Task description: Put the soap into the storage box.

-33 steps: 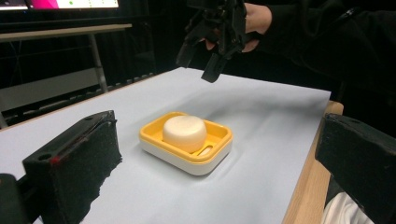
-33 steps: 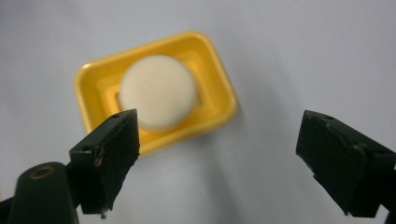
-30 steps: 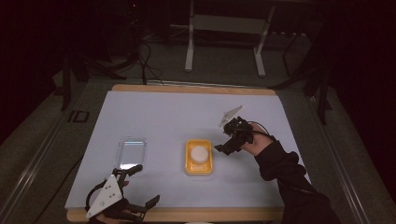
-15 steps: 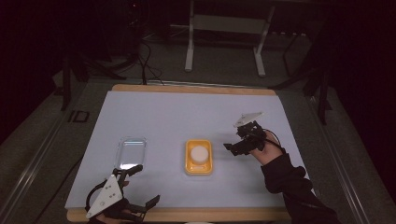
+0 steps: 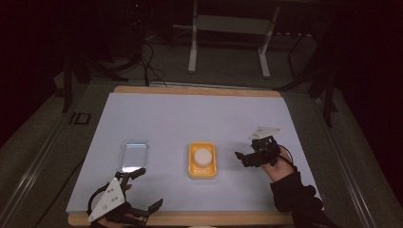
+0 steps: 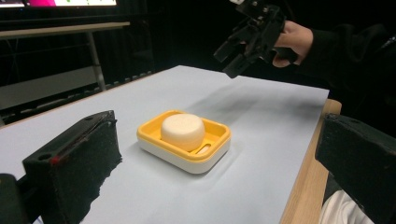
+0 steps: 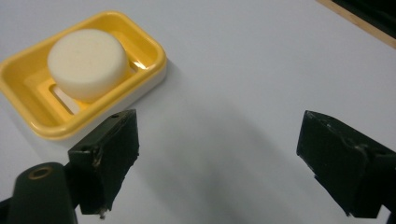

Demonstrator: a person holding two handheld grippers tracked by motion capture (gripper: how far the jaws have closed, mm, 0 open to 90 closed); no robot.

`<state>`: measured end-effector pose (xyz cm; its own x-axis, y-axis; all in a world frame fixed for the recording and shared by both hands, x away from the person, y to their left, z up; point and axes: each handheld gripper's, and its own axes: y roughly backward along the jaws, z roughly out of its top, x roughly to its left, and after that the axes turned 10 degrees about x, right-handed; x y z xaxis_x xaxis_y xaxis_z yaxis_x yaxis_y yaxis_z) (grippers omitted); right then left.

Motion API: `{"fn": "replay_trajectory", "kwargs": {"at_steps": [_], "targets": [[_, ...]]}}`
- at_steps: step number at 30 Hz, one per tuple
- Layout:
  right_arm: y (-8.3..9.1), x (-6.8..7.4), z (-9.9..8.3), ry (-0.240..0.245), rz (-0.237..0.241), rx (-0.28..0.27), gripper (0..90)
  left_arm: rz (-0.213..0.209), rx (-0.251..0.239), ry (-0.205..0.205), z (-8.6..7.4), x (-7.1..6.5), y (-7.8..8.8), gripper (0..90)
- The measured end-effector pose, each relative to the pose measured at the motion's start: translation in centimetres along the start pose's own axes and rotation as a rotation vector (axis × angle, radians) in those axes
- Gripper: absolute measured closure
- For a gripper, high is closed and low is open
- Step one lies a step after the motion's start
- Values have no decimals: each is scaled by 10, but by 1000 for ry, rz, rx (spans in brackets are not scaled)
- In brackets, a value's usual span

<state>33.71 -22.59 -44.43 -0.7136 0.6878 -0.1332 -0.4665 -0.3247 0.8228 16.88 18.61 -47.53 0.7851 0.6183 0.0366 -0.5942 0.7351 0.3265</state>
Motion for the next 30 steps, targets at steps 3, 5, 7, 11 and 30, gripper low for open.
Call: {"fn": "replay_trajectory", "kwargs": {"at_steps": [3,5,7,11,30], "targets": [[2,1,-5,-12,-4,-16,127,-1,0,0,0,0,0,1],[7,1,-15,-33,-15,-40,126,-2,0,3,0,0,0,1],[9,1,-20,-46,-15,-46,125,-1,-1,3,0,0,0,1],[14,0,-31,-74,-26,-64,124,-1,-1,4,0,0,0,1],[21,0,-65,-156,-71,-79,119,-1,6,-2,0,0,0,1]]}}
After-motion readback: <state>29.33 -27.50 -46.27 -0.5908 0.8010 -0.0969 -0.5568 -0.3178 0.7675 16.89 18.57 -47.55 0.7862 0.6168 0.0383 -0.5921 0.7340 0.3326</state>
